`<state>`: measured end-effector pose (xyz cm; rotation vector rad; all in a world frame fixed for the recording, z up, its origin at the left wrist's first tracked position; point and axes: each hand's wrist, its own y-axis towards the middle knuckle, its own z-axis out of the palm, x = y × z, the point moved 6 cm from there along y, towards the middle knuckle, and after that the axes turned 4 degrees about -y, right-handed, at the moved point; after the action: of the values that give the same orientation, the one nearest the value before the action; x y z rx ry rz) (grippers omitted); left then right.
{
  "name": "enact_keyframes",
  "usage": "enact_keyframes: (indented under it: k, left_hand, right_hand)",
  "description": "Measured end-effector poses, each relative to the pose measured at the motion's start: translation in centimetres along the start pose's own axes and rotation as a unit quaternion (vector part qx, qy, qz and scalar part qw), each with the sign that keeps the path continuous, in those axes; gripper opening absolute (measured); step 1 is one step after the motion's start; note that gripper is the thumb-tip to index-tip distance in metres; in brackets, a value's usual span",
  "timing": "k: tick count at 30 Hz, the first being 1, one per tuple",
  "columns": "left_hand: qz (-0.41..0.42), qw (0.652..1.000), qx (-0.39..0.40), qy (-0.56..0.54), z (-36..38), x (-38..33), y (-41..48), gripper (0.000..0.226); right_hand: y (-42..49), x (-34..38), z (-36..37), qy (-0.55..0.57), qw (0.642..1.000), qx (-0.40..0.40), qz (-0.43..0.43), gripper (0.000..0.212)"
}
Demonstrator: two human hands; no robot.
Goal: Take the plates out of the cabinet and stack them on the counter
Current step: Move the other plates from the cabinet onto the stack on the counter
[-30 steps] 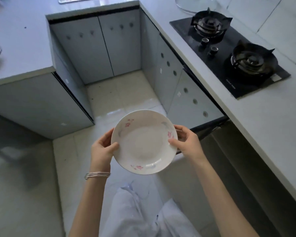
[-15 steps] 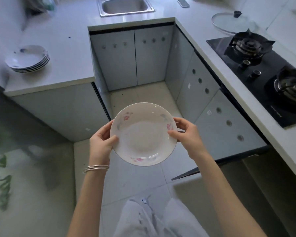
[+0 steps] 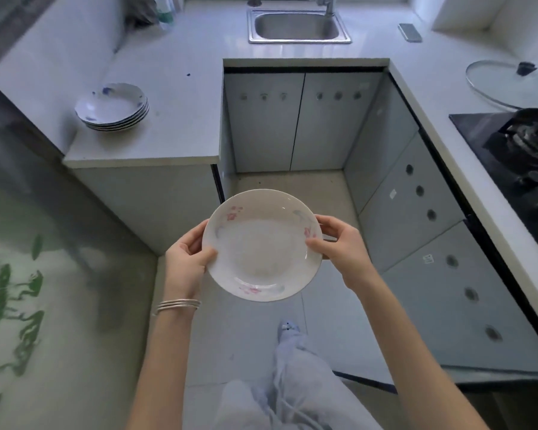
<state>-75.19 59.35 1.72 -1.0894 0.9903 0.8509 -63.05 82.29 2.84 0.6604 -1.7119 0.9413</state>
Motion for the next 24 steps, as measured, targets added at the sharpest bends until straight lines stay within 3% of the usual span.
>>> enact_keyframes:
  k: [11, 24]
  left_hand:
    - [0.016, 0.996, -0.079, -0.032, 4.1, -3.3, 8.4, 0.055]
    - [0.018, 0.982, -0.178, -0.067, 1.9, -4.3, 14.8, 0.059]
  right_hand:
    - [13.4, 5.3, -0.2, -0.028, 0.996, 0.084, -0.019, 0.038]
    - [23.2, 8.4, 5.6, -0.073, 0.982, 0.174, -0.028, 0.04]
